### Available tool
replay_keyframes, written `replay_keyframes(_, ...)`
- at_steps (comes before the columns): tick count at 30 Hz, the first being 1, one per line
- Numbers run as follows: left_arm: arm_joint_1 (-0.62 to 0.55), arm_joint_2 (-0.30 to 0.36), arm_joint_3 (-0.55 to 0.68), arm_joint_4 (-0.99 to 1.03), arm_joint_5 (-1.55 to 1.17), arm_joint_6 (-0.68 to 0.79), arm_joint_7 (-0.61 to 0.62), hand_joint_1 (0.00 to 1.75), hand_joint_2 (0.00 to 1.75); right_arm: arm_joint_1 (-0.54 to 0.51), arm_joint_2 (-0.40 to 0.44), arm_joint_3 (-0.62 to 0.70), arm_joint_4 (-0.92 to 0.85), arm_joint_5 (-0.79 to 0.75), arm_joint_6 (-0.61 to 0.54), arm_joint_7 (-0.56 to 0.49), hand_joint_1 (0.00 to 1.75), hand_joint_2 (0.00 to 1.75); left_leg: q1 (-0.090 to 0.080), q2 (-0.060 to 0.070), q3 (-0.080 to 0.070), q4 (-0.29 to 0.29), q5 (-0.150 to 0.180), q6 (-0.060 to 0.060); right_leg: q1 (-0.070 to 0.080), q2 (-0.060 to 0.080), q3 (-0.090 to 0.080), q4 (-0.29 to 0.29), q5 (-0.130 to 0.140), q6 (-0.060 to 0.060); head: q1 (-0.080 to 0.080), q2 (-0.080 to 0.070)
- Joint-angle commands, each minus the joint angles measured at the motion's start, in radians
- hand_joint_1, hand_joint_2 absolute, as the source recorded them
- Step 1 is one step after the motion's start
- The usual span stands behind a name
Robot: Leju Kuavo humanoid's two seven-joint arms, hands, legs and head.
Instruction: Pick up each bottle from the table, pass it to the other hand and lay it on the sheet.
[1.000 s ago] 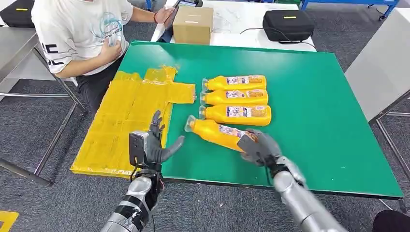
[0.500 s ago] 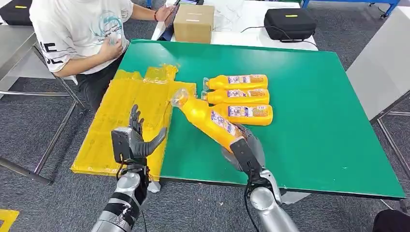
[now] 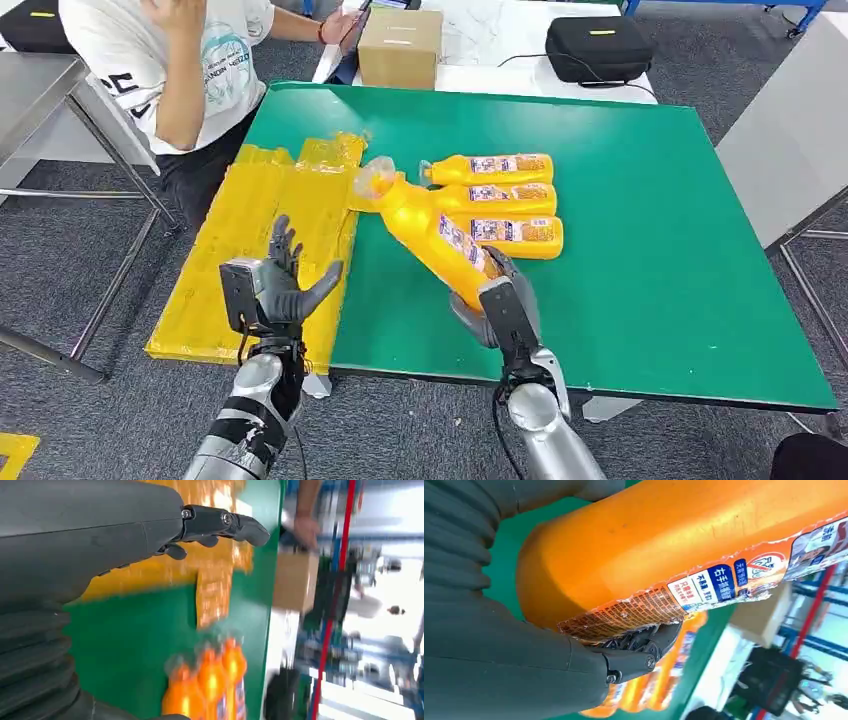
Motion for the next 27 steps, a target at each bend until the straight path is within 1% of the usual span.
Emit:
replay_keyframes(1, -0.05, 0.024, -0.154, -0.016, 0.067, -0.204, 0.057, 0.0, 1.75, -0.21, 0.074, 0.114, 0.274, -0.002, 0.038, -0.051, 1.75, 1.75, 0.0, 0.004, 0.002, 0.001, -0.001, -0.001, 0.0, 0.004, 0.001, 0.001, 0.0, -0.001, 0.0, 0.0)
replay_keyframes(5, -0.061, 0.03, -0.19, -0.007, 0.052, -0.205, 0.062, 0.0, 1.75, -0.24, 0.091, 0.143, 0.33, -0.006, 0.053, -0.057, 1.75, 1.75, 0.001, 0.003, 0.004, 0.0, -0.001, -0.001, 0.001, 0.002, 0.003, 0.0, -0.001, -0.002, 0.0, 0.0)
replay_keyframes(6, -0.063, 0.03, -0.193, -0.001, 0.049, -0.203, 0.062, 0.0, 1.75, -0.241, 0.092, 0.148, 0.334, -0.004, 0.053, -0.058, 1.75, 1.75, 0.0, 0.002, 0.002, 0.0, 0.0, 0.0, 0.0, 0.001, 0.002, 0.0, 0.0, -0.001, 0.0, 0.0)
replay_keyframes(7, -0.066, 0.031, -0.192, 0.008, 0.048, -0.202, 0.061, 0.0, 1.75, -0.241, 0.095, 0.15, 0.337, -0.004, 0.051, -0.059, 1.75, 1.75, 0.001, 0.002, 0.005, -0.001, -0.001, -0.001, 0.001, 0.002, 0.004, 0.0, -0.001, -0.002, 0.0, 0.0)
replay_keyframes(9, -0.067, 0.032, -0.192, 0.014, 0.048, -0.202, 0.061, 0.0, 1.75, -0.241, 0.096, 0.152, 0.339, -0.004, 0.052, -0.059, 1.75, 1.75, 0.0, 0.002, 0.003, -0.001, 0.0, 0.0, 0.0, 0.001, 0.002, 0.0, -0.001, -0.001, 0.0, 0.0)
replay_keyframes(11, -0.077, 0.028, -0.187, 0.038, 0.049, -0.199, 0.058, 0.0, 1.75, -0.245, 0.099, 0.166, 0.348, -0.02, 0.08, -0.062, 1.75, 1.75, 0.001, 0.002, 0.007, 0.0, -0.002, -0.001, 0.001, 0.002, 0.006, 0.0, -0.002, -0.002, 0.0, 0.0)
replay_keyframes(13, -0.076, 0.026, -0.185, 0.033, 0.048, -0.198, 0.056, 0.0, 1.75, -0.245, 0.106, 0.174, 0.356, -0.023, 0.085, -0.063, 1.75, 1.75, 0.0, 0.001, 0.003, 0.0, -0.001, 0.0, 0.0, 0.001, 0.003, 0.0, -0.001, -0.001, 0.0, 0.0)
replay_keyframes(16, -0.071, 0.021, -0.186, 0.02, 0.048, -0.196, 0.058, 0.0, 1.75, -0.244, 0.125, 0.199, 0.383, -0.022, 0.101, -0.063, 1.75, 1.75, 0.001, 0.002, 0.006, 0.0, -0.002, -0.001, 0.001, 0.002, 0.005, 0.0, -0.002, -0.002, 0.0, 0.0)
replay_keyframes(17, -0.065, 0.019, -0.186, 0.009, 0.047, -0.191, 0.055, 0.0, 1.75, -0.24, 0.132, 0.206, 0.39, -0.024, 0.103, -0.064, 1.75, 1.75, 0.0, 0.002, 0.004, 0.0, -0.001, 0.0, 0.0, 0.001, 0.003, 0.0, -0.001, -0.001, 0.0, 0.0)
replay_keyframes(19, -0.051, 0.018, -0.187, -0.012, 0.045, -0.178, 0.054, 0.0, 1.75, -0.227, 0.142, 0.224, 0.401, -0.026, 0.104, -0.064, 1.75, 1.75, 0.001, 0.002, 0.006, -0.001, -0.002, -0.001, 0.001, 0.002, 0.005, 0.0, -0.002, -0.002, 0.0, 0.0)
replay_keyframes(20, -0.046, 0.017, -0.184, -0.02, 0.045, -0.17, 0.055, 0.0, 1.75, -0.222, 0.145, 0.233, 0.406, -0.028, 0.109, -0.064, 1.75, 1.75, 0.0, 0.002, 0.003, -0.001, -0.001, 0.0, 0.0, 0.001, 0.003, -0.001, -0.001, -0.001, 0.0, 0.0)
replay_keyframes(23, -0.045, 0.018, -0.174, -0.023, 0.053, -0.165, 0.059, 0.0, 1.75, -0.217, 0.15, 0.249, 0.422, -0.027, 0.111, -0.061, 1.75, 1.75, 0.0, 0.0, 0.002, -0.001, 0.0, 0.0, 0.0, 0.0, 0.002, -0.001, -0.001, -0.001, 0.0, 0.0)
replay_keyframes(24, -0.043, 0.017, -0.168, -0.024, 0.059, -0.163, 0.062, 0.0, 1.75, -0.219, 0.149, 0.255, 0.432, -0.026, 0.108, -0.06, 1.75, 1.75, 0.001, 0.001, 0.004, -0.001, -0.001, -0.001, 0.001, 0.0, 0.003, -0.001, -0.002, -0.002, 0.0, 0.0)
replay_keyframes(25, -0.041, 0.02, -0.165, -0.025, 0.061, -0.163, 0.063, 0.0, 1.75, -0.219, 0.146, 0.258, 0.438, -0.023, 0.106, -0.056, 1.75, 1.75, 0.0, 0.001, 0.002, -0.001, 0.0, 0.0, 0.0, 0.001, 0.002, -0.001, -0.001, -0.001, 0.0, 0.0)
replay_keyframes(26, -0.041, 0.02, -0.165, -0.025, 0.061, -0.163, 0.063, 0.0, 1.75, -0.219, 0.146, 0.258, 0.438, -0.023, 0.106, -0.056, 1.75, 1.75, 0.001, 0.001, 0.004, 0.0, -0.002, 0.0, 0.001, 0.001, 0.004, 0.0, -0.002, -0.002, 0.0, 0.0)
replay_keyframes(27, -0.04, 0.021, -0.164, -0.025, 0.061, -0.163, 0.063, 0.0, 1.75, -0.22, 0.145, 0.258, 0.439, -0.023, 0.106, -0.056, 1.75, 1.75, 0.0, 0.001, 0.002, -0.001, -0.001, 0.0, 0.0, 0.001, 0.002, 0.0, -0.001, -0.001, 0.0, 0.0)
